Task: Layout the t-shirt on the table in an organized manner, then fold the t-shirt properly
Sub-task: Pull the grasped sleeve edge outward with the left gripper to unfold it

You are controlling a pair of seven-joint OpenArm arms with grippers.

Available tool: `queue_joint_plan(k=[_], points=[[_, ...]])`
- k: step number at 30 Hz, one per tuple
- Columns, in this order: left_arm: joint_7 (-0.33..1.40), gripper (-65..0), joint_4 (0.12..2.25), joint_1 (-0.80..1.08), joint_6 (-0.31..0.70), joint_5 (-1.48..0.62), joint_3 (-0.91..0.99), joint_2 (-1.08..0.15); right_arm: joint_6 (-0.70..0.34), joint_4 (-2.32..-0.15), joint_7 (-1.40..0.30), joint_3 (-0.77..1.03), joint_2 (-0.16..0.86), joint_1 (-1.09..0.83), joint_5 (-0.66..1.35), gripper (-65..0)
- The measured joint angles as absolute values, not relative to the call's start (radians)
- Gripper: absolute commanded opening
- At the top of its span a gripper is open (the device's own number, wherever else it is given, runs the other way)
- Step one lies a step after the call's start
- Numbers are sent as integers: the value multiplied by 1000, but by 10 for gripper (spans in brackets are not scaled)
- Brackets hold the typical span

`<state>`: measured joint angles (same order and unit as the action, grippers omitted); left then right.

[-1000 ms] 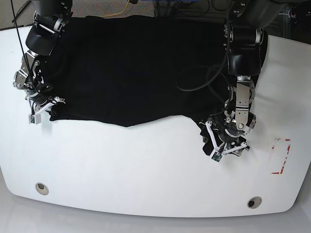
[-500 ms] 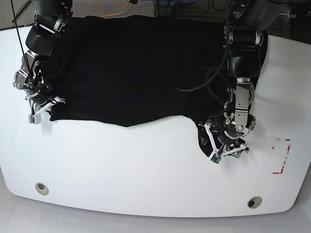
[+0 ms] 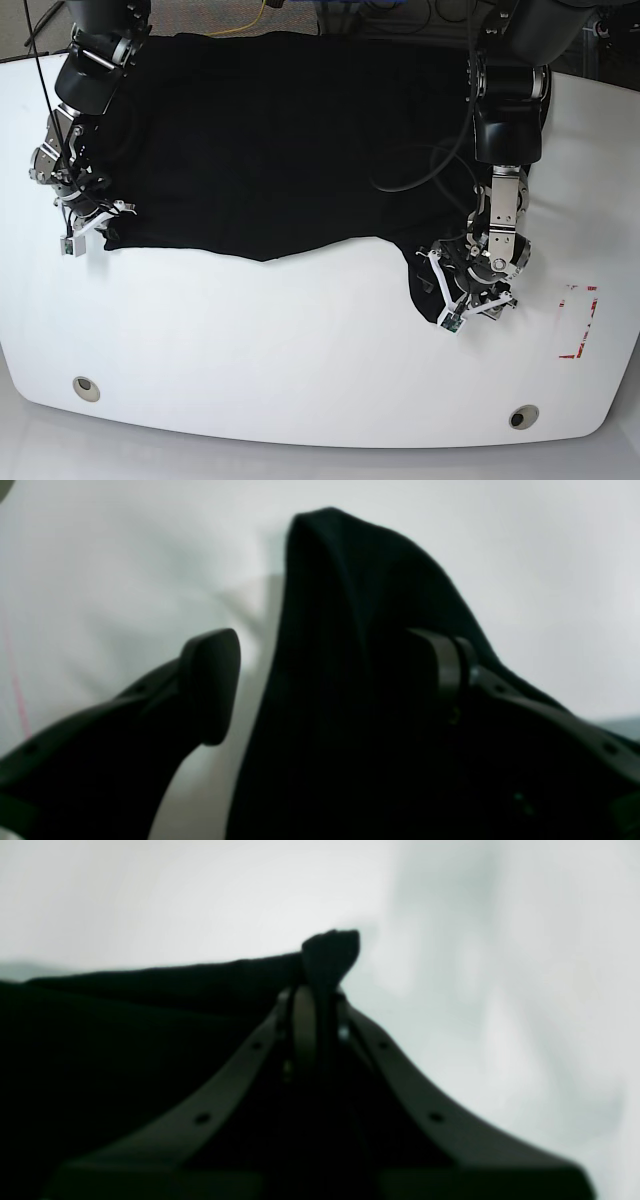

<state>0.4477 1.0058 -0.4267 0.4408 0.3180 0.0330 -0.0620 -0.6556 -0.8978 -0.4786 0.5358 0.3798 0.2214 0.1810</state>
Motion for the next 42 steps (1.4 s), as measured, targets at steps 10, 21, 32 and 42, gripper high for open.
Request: queue_joint_plan(k=[10, 21, 32, 42], points=[[429, -235, 1005, -427, 442, 318, 32, -59, -656, -898, -478, 536, 380, 221, 184, -645], [402, -500, 1003, -427, 332, 319, 32, -60, -656, -898, -478, 536, 379, 221, 184, -646], [402, -650, 932, -429, 329, 319, 32, -61, -656, -898, -478, 536, 379, 221, 184, -646], [398, -650, 939, -432, 329, 318, 46, -78, -656, -898, -478, 536, 379, 221, 187, -646]])
